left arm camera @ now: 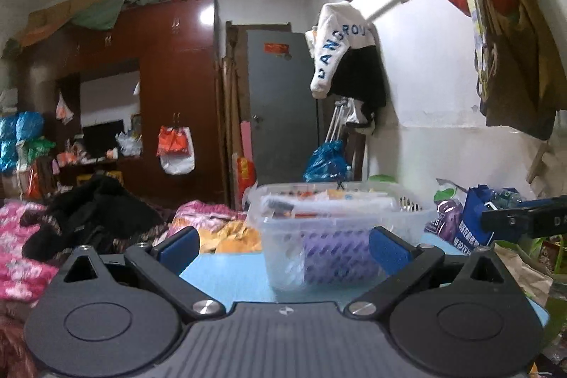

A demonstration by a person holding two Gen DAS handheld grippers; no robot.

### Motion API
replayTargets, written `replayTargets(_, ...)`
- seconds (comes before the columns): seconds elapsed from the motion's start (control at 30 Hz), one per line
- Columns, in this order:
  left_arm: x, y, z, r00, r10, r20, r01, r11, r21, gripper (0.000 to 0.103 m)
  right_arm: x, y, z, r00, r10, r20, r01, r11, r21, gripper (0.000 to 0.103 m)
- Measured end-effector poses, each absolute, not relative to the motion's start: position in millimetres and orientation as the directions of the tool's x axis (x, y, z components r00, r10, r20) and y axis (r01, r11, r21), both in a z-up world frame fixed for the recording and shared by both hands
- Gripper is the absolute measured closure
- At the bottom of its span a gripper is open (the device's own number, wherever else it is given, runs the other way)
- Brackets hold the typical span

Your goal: Organize objects

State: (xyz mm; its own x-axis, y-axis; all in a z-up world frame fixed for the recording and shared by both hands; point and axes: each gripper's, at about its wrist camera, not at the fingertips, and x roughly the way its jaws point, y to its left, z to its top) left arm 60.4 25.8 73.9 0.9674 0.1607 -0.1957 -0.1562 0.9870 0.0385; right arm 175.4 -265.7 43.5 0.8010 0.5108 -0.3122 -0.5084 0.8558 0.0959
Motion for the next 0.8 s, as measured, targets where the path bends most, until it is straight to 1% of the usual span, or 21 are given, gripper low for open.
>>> replayTargets(0.13,57.8,22.0,73.1,0.970,0.138,-0.201,-0.133,0.990,0.038,0.001,162.6,-260.5,47.3,0.819,0.496,-0.288,-0.507,0.861,0.042,0.000)
replayTargets(0.33,63.1,10.2,72.2,0.973,0.096,-0.212,-0.089,0.995,0.044,0.001,160.9,-253.6,51.1,0.813,0.514,-0.275,-0.523,0.851,0.043,0.000)
replayTargets(0.8,63.8,8.1,62.0,0.967,0.082,-0.240,-0.073,0.996,0.047,0.001,154.5,-249.7,36.0,0.816,0.510,-0.274,-0.520,0.853,0.037,0.000)
